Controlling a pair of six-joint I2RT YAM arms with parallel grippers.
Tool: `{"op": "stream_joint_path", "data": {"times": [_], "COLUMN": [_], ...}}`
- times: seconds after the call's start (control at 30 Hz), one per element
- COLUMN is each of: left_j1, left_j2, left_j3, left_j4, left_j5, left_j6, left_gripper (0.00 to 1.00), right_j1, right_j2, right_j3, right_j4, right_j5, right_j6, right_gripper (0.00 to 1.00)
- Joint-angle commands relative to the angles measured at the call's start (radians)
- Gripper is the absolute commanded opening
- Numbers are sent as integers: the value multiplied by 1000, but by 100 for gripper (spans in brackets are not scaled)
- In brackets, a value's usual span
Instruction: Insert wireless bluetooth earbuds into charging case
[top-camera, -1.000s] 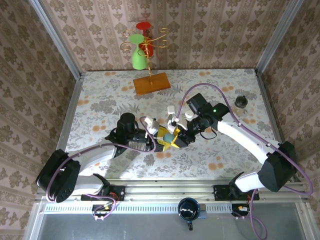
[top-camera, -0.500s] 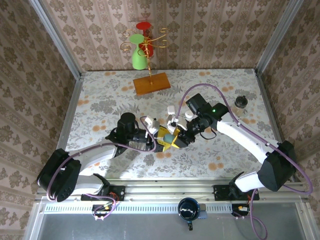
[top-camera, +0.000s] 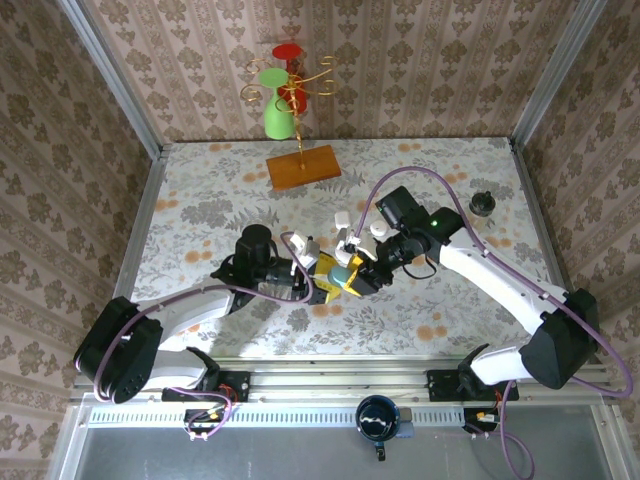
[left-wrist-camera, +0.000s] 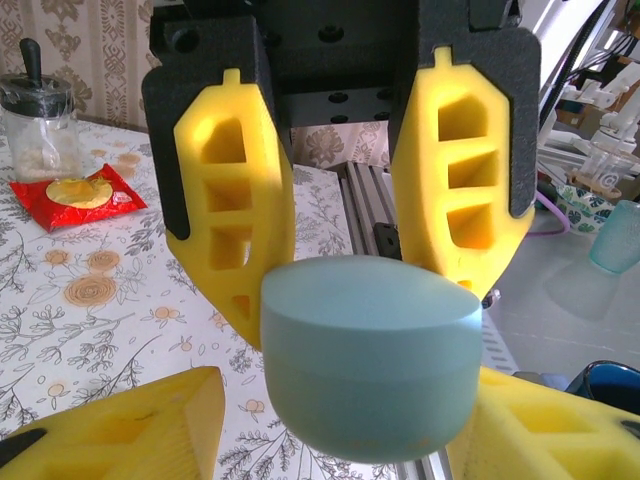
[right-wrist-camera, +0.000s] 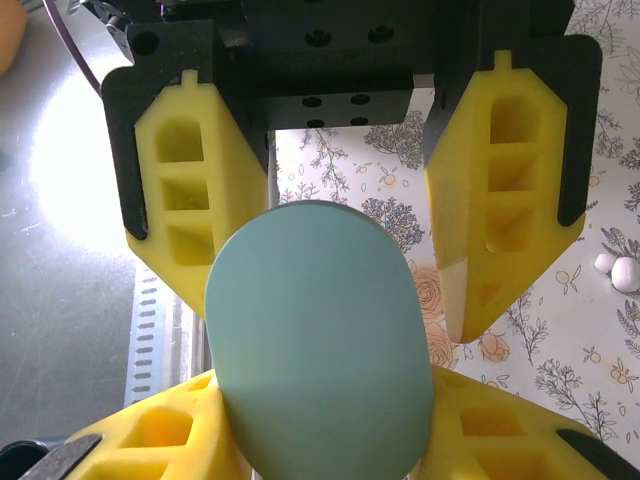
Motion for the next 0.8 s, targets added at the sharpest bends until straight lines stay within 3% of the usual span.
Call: {"op": "stream_joint_path", "data": {"times": [0.0, 0.4, 0.53, 0.77], "left_j1": [9, 10, 10, 12], "left_j2": [4, 19, 21, 26], "left_j3": [32, 41, 39, 42], "left_j4": [14, 9, 4, 3], "left_j5": [38, 59, 54, 56], "left_j6": [-3, -23, -18, -13], "left_gripper": [57, 53, 57, 55], "right_j1": [5, 5, 3, 3], "right_j2": [5, 28, 19, -24], "right_j3": [20, 12, 1, -9], "right_j4": [-20, 4, 17, 23], "right_j5": [-2, 12, 10, 11], "right_j6": [-11, -1, 2, 7], "right_gripper": [17, 17, 17, 17]}}
